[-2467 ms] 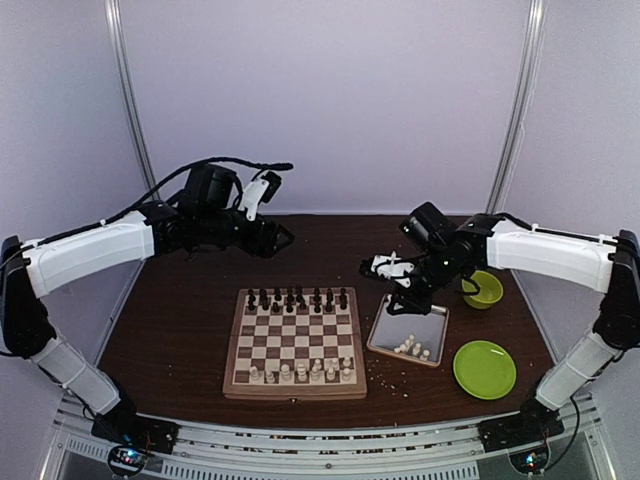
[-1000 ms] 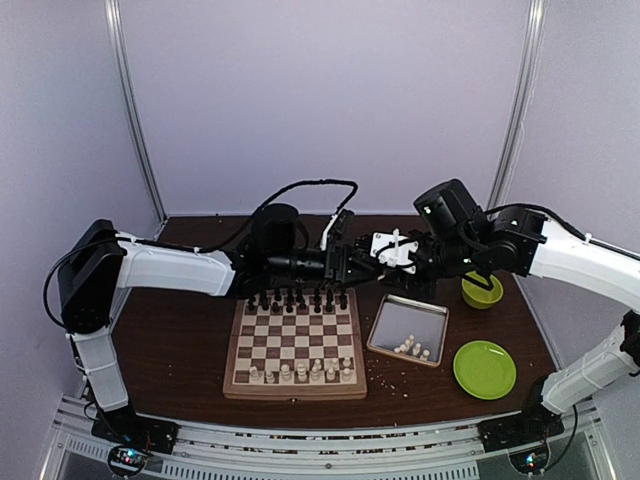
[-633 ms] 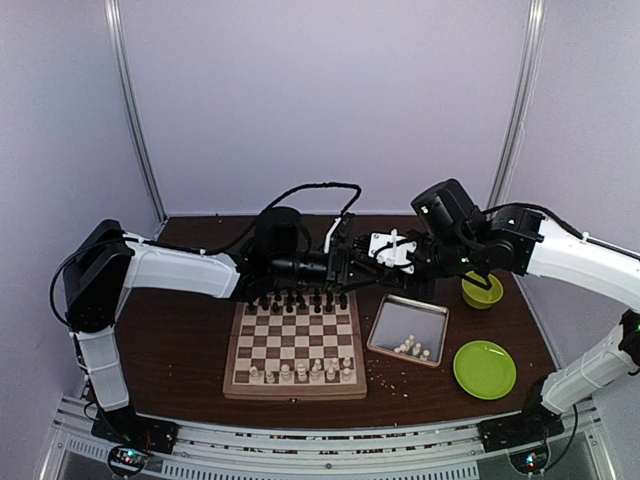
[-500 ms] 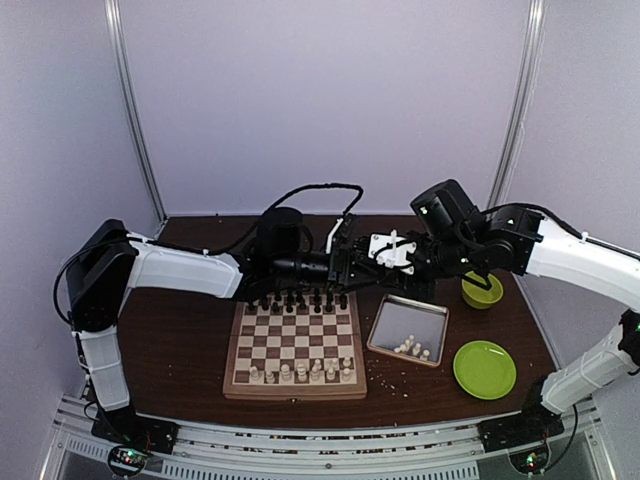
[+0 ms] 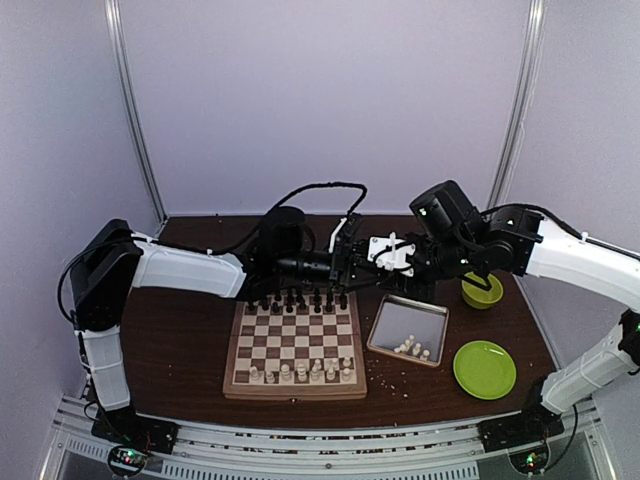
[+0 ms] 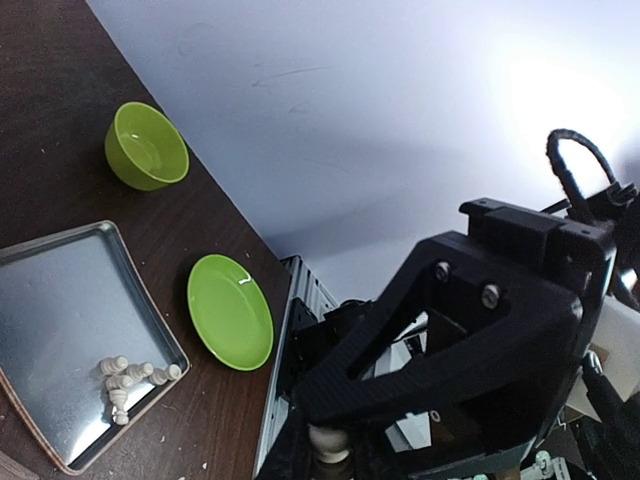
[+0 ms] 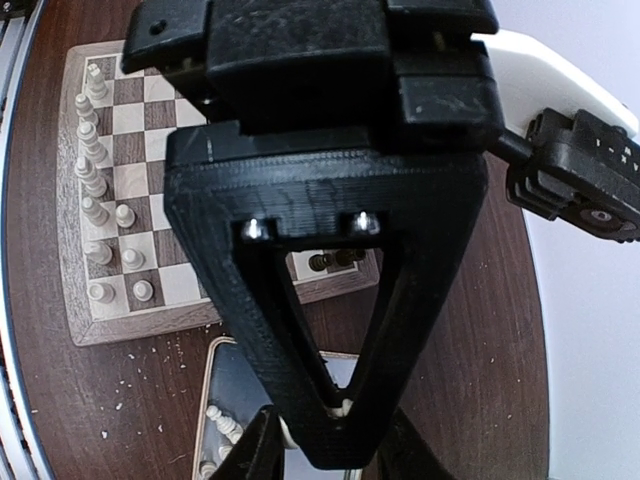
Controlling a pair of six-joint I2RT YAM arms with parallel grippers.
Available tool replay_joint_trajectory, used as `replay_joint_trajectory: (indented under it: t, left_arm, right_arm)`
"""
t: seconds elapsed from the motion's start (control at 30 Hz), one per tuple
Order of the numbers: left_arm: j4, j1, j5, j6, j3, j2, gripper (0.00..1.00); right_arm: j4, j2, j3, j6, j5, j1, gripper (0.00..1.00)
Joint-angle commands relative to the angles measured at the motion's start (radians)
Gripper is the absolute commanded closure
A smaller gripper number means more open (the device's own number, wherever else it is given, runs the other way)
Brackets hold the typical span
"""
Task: Set up the chess pieces on the board
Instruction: Pass from the right arm to the left, then place the pawn on the chessboard.
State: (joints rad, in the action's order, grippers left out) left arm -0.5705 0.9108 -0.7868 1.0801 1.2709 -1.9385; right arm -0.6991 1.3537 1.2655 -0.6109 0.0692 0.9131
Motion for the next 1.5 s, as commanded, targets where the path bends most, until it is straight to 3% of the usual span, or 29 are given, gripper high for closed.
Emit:
replay_joint_trajectory:
  t: [0.0,0.2,0.3,0.4,0.5,0.67,0.9,1.33,1.47]
  left_arm:
    - [-0.098,-0.008,-0.029,-0.023,-0.011,0.007,0.93]
    - [-0.091,-0.056,-0.002,-0.087,-0.09,0.079,0.95]
    - [0.111,-0.074,0.074,-0.301,-0.119,0.153,0.95]
    - [0.363,-0.07,0.282,-0.588,-0.148,0.265,0.95]
    - [0.399,-0.065,0.503,-0.776,-0.272,0.363,0.94]
    - [0.259,-0.066,0.693,-0.917,-0.523,0.496,0.94]
    - [-0.007,-0.066,0.817,-0.948,-0.798,0.588,0.95]
    - [-0.495,-0.068,0.83,-0.94,-1.079,0.428,0.92]
    - [-0.557,-0.068,0.827,-0.92,-1.095,0.372,0.9]
  right_arm:
    - [-0.018,-0.033,0.015,0.003,-0.009,0.005,0.62]
    - [-0.075,-0.093,-0.008,0.009,0.01,0.002,0.49]
    - [-0.085,-0.124,-0.049,0.029,0.026,-0.002,0.47]
    - [-0.066,-0.148,-0.117,0.047,0.034,-0.013,0.46]
    - [-0.045,-0.154,-0.163,0.069,0.045,-0.022,0.46]
    - [-0.037,-0.142,-0.183,0.086,0.078,-0.028,0.46]
    - [-0.047,-0.098,-0.164,0.096,0.096,-0.031,0.46]
    - [-0.085,-0.013,-0.121,0.098,0.119,-0.031,0.46]
    - [-0.104,0.016,-0.094,0.098,0.13,-0.031,0.46]
